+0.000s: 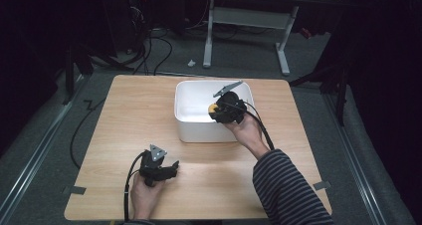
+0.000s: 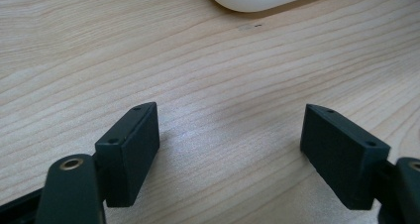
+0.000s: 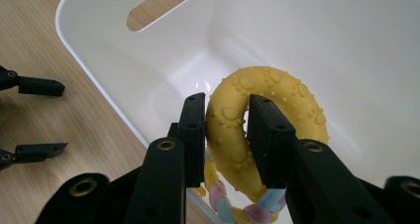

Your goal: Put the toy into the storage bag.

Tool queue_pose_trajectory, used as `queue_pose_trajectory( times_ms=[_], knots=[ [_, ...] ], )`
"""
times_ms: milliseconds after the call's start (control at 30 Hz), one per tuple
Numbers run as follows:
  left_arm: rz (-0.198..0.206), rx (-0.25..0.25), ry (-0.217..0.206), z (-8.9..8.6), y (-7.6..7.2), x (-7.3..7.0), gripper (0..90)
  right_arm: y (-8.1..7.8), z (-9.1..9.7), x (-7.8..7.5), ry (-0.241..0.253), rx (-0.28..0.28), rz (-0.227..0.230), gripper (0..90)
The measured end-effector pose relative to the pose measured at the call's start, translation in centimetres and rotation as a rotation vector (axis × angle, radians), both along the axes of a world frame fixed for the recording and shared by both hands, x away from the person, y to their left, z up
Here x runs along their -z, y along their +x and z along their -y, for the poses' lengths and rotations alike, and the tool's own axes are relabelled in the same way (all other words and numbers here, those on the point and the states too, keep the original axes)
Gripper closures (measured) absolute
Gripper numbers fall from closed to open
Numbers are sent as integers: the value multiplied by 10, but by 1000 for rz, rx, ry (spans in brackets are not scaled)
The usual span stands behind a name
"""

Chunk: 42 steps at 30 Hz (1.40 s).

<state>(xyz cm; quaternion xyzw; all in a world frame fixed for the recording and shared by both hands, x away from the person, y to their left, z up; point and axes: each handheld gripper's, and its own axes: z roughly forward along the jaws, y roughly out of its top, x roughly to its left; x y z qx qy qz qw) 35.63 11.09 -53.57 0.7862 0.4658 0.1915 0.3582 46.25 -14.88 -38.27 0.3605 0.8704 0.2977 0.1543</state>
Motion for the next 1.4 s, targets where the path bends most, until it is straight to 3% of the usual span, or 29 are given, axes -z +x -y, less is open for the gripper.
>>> queue_pose_trajectory(
  times_ms=[233, 400, 467, 633, 767, 1100, 1400],
  knots=[
    [0, -1, 0, 0, 0, 0, 235, -3, 4, -3, 47, -6, 4, 700],
    [0, -3, 1, 0, 0, 0, 236, -6, 5, -8, 41, -15, 22, 710],
    [1, -1, 3, 0, 0, 0, 237, -8, 8, -11, 61, -10, 23, 709],
    [0, -3, 1, 0, 0, 0, 236, -12, 15, -8, 67, -3, 32, 663],
    [1, -2, 4, 0, 0, 0, 236, -12, 27, -13, 109, 12, 27, 598],
    [2, -2, 6, 1, 0, 0, 237, -22, 67, -33, 180, 56, 79, 516],
    [4, 1, 13, 1, -1, 0, 234, -33, 89, -33, 214, 91, 97, 499]
  ],
)
